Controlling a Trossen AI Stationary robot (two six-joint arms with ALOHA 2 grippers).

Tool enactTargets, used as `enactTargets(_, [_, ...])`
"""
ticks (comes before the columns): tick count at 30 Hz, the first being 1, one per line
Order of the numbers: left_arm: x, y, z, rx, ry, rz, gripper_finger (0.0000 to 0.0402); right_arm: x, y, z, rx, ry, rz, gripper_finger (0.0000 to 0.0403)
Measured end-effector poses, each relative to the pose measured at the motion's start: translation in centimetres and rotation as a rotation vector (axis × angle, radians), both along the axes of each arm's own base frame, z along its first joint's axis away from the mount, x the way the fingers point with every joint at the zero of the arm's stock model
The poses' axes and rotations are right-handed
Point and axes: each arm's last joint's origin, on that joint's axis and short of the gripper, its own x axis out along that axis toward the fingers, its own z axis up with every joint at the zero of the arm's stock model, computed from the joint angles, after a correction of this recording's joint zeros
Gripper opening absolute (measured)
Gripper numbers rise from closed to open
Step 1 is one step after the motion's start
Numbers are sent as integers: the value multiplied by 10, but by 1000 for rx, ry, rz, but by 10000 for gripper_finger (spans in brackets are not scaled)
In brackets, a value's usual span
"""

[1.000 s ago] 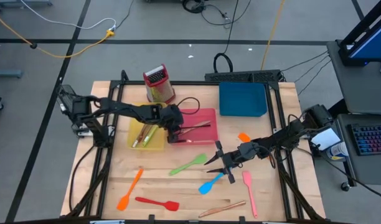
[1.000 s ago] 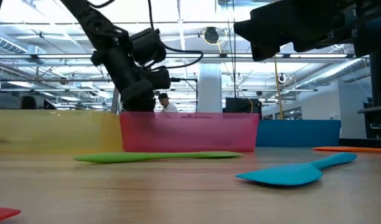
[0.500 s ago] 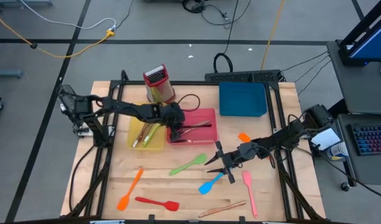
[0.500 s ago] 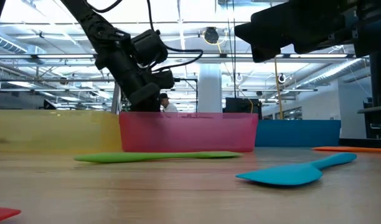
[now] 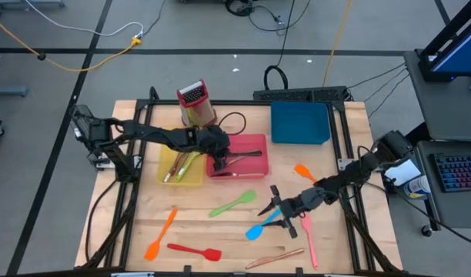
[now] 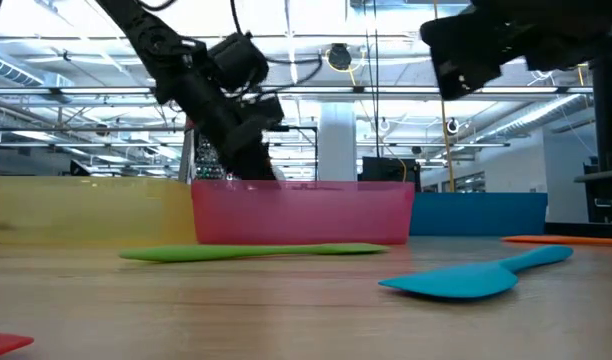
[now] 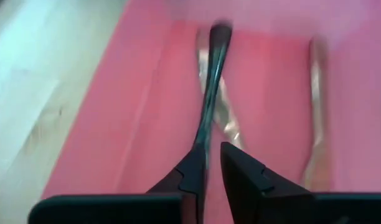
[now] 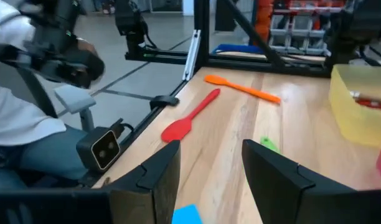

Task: Pick & Place Kitchen Items
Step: Put the gold table knife into the pink bin

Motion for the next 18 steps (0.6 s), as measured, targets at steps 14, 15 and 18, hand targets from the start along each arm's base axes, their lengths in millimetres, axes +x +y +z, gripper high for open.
enactTargets(14, [-7, -65, 86, -129, -422, -178, 24, 1, 65, -11, -9, 114, 93, 167])
enactTargets(15, [-5, -74, 89, -131, -451, -211, 24, 0, 69, -12, -16, 121, 100, 167])
enactTargets(18, [-4, -102, 95, -147, -516, -303, 24, -8, 79, -11, -29, 116, 94, 167])
